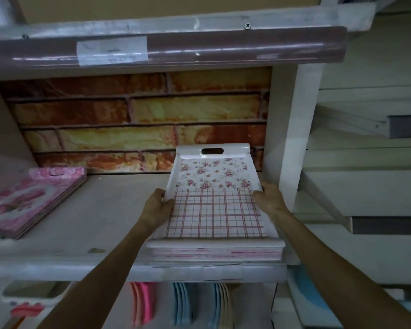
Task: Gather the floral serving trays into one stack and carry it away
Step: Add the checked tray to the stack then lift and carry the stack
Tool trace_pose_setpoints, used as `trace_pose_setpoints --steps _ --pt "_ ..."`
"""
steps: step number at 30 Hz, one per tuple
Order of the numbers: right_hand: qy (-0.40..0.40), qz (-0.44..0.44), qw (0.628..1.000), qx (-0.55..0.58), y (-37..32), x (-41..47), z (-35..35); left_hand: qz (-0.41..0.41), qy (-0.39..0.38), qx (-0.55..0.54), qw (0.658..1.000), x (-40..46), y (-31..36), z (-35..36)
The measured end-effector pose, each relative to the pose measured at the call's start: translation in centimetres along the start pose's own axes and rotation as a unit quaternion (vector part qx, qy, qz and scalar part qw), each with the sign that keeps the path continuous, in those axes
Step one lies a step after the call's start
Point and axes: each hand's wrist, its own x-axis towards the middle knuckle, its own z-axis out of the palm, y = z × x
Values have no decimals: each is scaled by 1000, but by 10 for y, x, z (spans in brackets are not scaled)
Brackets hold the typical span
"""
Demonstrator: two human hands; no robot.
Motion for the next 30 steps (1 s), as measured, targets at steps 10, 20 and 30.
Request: trace_pose_setpoints --steps 10,20,30 --pt "-14 -11 996 -93 17 0 3 -6 -28 31 999 3 -9 13" --pt "-2 -15 991 -130 24 7 8 -12 -34 14 999 7 -14 15" --pt "51 -166 982 -78 -20 -5 -6 171 96 -92 976 -24 -3 -40"
